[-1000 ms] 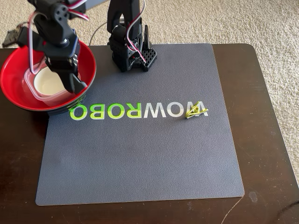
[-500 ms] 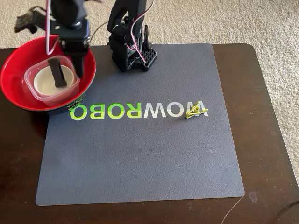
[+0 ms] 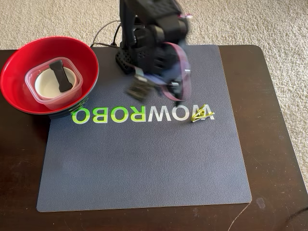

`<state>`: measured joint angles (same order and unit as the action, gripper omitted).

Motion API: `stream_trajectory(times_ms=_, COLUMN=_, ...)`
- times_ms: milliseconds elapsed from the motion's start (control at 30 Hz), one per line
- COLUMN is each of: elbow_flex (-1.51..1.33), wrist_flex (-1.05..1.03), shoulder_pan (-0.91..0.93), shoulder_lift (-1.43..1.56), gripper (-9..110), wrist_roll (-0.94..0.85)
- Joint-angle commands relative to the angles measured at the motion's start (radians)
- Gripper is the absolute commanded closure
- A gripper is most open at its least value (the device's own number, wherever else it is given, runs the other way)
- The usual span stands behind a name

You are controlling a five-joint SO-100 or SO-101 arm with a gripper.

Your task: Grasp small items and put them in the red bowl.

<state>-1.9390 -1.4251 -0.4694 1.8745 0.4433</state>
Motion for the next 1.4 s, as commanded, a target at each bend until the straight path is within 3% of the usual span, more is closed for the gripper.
stream_trajectory(times_ms=0, elbow_flex=-0.006, wrist_flex=0.095, shoulder_pan=-0.109, shoulder_lift=-0.054, gripper=81, wrist_roll=-0.002)
stream_trajectory(times_ms=200, elbow_flex=0.006, wrist_flex=0.235, shoulder_pan=-0.199, shoulder_lift=-0.140, gripper=81, wrist_roll=-0.031)
stream_trajectory(times_ms=433, elbow_flex=-0.005, wrist_flex=0.328, shoulder_pan=-0.115, shoulder_lift=-0.264, gripper=81, wrist_roll=-0.080)
stream_trajectory(times_ms=733, elbow_flex=-0.017, wrist_flex=0.350, shoulder_pan=-0.124, shoulder_lift=-0.334, gripper=84, wrist_roll=-0.209)
stream_trajectory(times_ms=1067, elbow_flex=-0.052, wrist_flex=0.374, shoulder_pan=-0.201, shoulder_lift=-0.311, gripper=85, wrist_roll=-0.225)
stream_trajectory(times_ms=1233, elbow_flex=-0.052, wrist_flex=0.373, shoulder_pan=-0.184, shoulder_lift=-0.319, gripper=100, wrist_roll=-0.253)
stream_trajectory(times_ms=1367, elbow_flex=-0.054, wrist_flex=0.374, shoulder_pan=-0.164, shoulder_lift=-0.319, gripper=101, wrist_roll=-0.259)
